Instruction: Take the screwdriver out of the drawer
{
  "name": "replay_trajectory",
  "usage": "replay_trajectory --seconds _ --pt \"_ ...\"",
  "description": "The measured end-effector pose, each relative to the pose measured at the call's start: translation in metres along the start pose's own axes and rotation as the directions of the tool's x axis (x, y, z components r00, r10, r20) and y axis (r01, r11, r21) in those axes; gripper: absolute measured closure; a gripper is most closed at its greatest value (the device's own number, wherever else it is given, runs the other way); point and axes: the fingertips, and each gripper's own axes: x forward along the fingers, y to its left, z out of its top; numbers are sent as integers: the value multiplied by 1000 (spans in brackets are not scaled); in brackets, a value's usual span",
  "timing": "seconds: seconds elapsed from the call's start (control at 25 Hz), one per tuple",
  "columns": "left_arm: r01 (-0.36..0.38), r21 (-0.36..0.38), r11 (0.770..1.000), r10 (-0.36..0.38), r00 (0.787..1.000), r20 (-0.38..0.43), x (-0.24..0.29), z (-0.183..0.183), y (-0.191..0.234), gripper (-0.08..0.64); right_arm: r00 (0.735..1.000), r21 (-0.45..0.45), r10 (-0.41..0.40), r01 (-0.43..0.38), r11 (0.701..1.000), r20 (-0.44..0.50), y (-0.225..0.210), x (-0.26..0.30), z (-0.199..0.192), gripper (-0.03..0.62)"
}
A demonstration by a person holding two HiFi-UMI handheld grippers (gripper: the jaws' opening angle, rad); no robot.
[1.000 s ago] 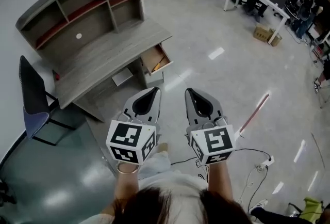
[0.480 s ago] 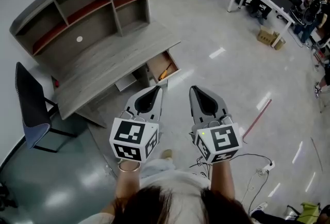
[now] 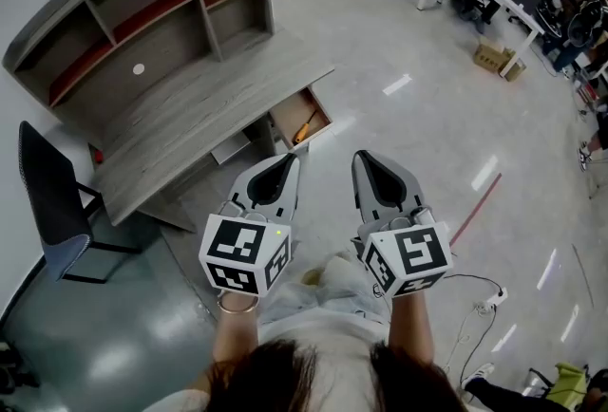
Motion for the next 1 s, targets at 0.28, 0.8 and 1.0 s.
replay_trajectory --seconds 0.28,0.8,1.0 --pt "-11 2 1000 11 1000 -13 29 -2 16 541 1000 11 16 -16 1000 12 -19 28 -2 565" --pt "-75 -2 997 74 994 -78 142 3 64 540 999 -6 49 -49 999 -2 -94 125 2 565" --pt "-98 -18 995 95 989 -114 186 -5 78 540 998 -10 65 -65 998 -20 -124 159 -5 565"
